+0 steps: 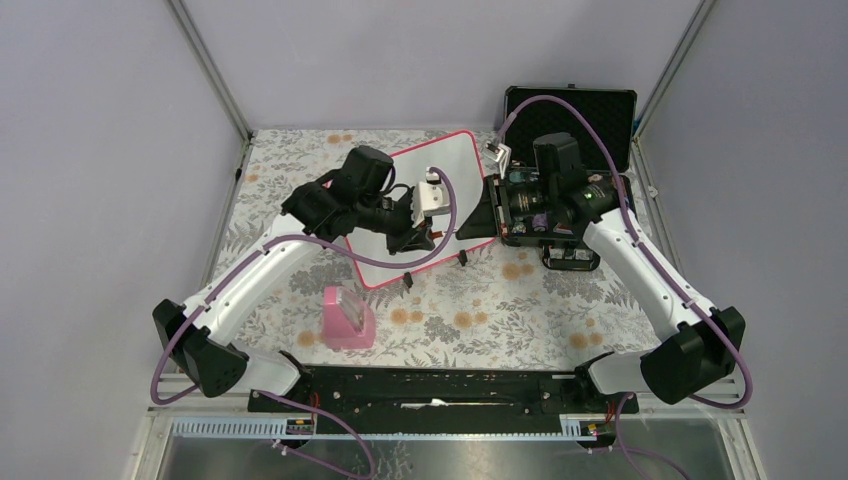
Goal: Write a sentence on the whiteboard
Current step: Open the pen cap from the whiteboard marker.
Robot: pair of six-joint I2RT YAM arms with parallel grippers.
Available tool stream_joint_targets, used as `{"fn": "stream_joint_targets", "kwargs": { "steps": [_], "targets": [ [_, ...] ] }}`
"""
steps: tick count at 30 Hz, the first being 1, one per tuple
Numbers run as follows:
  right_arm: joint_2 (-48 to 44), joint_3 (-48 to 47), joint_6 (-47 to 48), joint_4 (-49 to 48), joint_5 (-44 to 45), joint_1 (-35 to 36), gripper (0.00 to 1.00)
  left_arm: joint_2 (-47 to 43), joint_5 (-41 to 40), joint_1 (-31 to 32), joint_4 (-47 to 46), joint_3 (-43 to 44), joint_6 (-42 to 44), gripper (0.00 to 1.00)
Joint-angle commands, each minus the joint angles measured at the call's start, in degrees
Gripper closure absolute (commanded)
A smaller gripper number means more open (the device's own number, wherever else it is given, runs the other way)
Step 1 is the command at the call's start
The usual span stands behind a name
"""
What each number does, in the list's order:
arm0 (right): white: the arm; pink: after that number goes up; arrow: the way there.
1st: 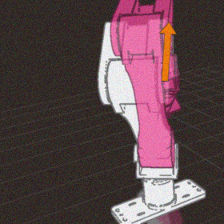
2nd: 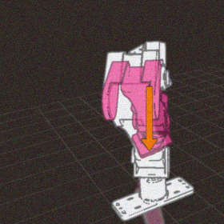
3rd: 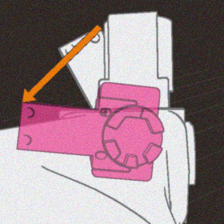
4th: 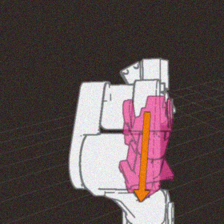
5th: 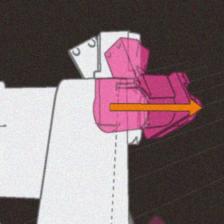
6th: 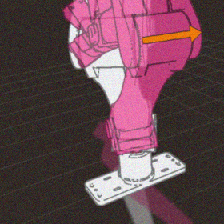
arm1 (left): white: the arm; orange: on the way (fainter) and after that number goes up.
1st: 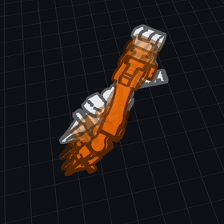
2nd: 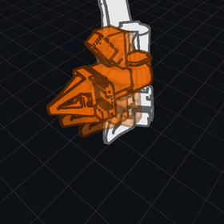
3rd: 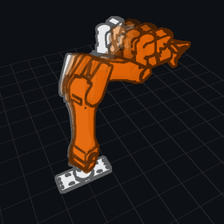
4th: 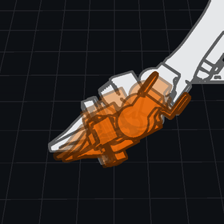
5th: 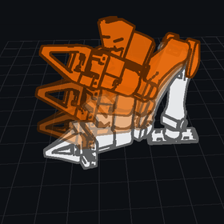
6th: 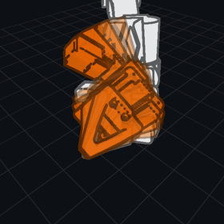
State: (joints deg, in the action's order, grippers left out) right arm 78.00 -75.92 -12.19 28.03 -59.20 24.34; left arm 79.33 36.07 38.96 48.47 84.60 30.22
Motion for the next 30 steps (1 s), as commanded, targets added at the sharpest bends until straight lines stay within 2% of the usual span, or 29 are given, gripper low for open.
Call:
{"fn": "stream_joint_targets", "kwargs": {
  "steps": [1, 12, 18, 25, 30],
  "targets": [
    [-1.31, -3.34, 0.16, -0.18, -1.30, -1.92, 1.00, -1.56, -0.05, 0.06, -2.20, -2.37, 1.09, 1.00],
    [-0.91, -10.13, 10.09, 12.86, -0.28, -7.91, 1.00, -2.67, -4.02, -1.78, 1.03, -5.85, 4.49, 1.00],
    [-1.40, -12.91, 11.92, 15.52, -1.63, -13.13, 1.00, -2.57, -4.34, -2.40, 2.03, -7.48, 4.94, 1.00],
    [-1.15, -15.68, 16.59, 20.66, -0.50, -15.93, 1.00, -0.91, -4.55, -3.27, 4.15, -7.05, 5.23, 1.00],
    [-0.92, -15.14, 17.35, 20.87, 4.76, -17.37, 1.00, 0.18, -1.79, -0.96, 3.85, -8.20, 4.53, 1.00]
  ]
}}
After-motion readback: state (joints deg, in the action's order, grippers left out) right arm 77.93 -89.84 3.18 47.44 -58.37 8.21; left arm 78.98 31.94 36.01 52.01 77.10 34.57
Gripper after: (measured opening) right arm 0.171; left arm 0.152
